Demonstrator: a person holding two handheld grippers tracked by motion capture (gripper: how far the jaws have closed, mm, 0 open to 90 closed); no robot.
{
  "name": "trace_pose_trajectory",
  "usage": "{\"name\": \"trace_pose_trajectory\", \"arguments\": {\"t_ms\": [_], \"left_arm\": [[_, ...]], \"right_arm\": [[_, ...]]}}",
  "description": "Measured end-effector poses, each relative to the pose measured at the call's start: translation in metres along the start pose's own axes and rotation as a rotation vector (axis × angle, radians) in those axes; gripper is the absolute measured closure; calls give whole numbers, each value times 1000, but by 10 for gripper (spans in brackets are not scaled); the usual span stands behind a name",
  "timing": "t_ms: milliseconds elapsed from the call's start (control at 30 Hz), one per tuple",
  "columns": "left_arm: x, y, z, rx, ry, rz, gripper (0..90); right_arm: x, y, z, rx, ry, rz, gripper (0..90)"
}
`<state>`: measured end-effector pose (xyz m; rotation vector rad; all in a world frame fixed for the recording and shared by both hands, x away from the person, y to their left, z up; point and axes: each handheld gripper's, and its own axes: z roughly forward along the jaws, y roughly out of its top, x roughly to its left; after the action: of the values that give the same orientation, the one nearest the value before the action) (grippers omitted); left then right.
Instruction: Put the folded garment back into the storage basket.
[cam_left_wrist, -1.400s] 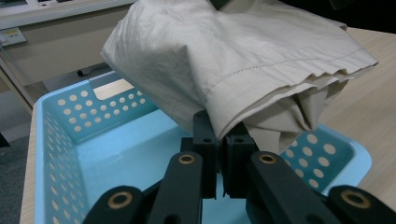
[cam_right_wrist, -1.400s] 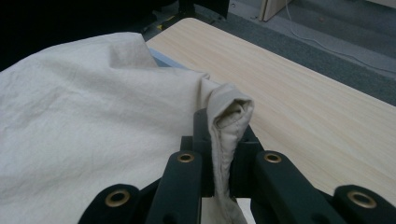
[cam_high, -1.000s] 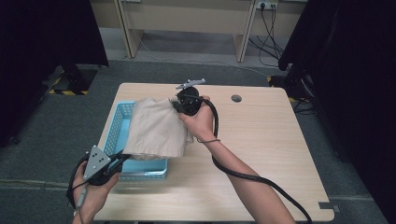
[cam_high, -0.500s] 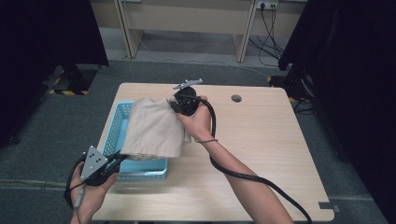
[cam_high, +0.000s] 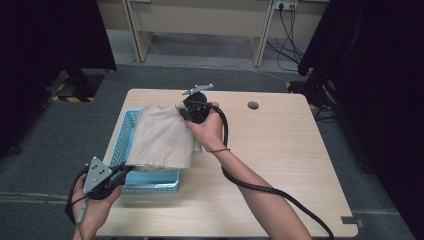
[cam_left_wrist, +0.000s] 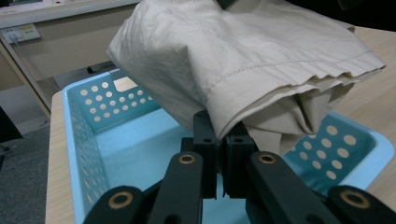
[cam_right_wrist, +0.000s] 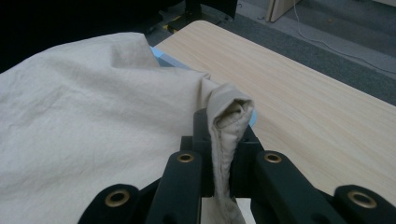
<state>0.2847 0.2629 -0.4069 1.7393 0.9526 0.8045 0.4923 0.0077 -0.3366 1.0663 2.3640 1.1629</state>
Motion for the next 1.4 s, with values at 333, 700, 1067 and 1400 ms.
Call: {"name": "trace_pose_trajectory", "arguments": {"t_ms": [333, 700, 1067, 1400], "left_arm": [[1, -1, -1, 1, 5, -3, 862], [5, -3, -2, 6, 12, -1, 862], [9, -4, -5, 4, 23, -8, 862], [11, -9, -7, 8, 32, -18, 862]], "right_arm": [[2, 1, 3, -2, 4, 3, 847], [4, 2, 6, 0, 6, 1, 847], [9, 6, 8, 1, 8, -1, 847], [13, 7, 11, 2, 14, -6, 847]]}}
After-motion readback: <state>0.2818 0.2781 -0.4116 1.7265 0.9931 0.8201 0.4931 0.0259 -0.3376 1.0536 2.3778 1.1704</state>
